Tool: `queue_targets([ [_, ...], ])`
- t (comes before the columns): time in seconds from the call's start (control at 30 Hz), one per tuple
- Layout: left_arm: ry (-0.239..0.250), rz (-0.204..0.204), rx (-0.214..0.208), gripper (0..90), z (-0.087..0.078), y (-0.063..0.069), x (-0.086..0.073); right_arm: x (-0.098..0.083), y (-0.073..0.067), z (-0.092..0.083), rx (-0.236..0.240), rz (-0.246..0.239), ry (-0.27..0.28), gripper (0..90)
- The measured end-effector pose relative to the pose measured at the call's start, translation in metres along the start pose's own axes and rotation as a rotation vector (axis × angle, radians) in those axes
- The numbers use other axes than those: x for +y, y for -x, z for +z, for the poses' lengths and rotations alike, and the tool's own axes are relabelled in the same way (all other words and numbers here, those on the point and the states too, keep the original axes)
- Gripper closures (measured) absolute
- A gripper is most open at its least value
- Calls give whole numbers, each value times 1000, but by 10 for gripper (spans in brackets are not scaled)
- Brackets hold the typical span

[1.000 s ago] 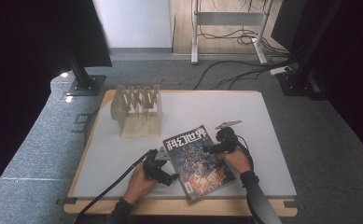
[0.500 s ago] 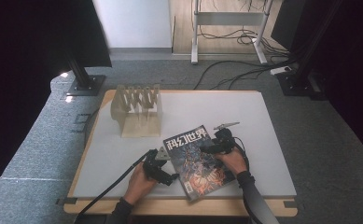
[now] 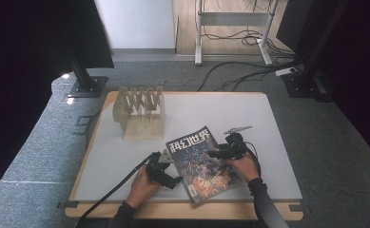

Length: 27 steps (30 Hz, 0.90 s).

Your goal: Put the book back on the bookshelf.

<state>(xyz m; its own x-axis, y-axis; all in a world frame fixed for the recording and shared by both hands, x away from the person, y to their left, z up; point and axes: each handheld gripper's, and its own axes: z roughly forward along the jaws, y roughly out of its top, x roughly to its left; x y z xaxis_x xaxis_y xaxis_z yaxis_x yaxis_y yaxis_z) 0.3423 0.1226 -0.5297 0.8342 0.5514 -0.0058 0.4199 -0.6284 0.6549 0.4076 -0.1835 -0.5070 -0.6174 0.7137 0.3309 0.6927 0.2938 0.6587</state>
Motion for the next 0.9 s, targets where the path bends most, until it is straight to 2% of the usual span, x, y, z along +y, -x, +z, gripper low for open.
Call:
queue_targets([
  [0.3,0,1,0,0,0,0,0,16,2,21,-13,-1,-2,299],
  [0.47,0,1,-1,0,0,0,0,9,2,15,-4,2,-7,324],
  [0.63,0,2,-1,0,0,0,0,4,-1,2,30,-2,-13,376],
  [0.77,0,3,-1,0,0,0,0,11,-1,0,38,-22,-17,429],
  [0.9,0,3,-1,0,0,0,0,21,-2,6,12,-57,-41,494],
])
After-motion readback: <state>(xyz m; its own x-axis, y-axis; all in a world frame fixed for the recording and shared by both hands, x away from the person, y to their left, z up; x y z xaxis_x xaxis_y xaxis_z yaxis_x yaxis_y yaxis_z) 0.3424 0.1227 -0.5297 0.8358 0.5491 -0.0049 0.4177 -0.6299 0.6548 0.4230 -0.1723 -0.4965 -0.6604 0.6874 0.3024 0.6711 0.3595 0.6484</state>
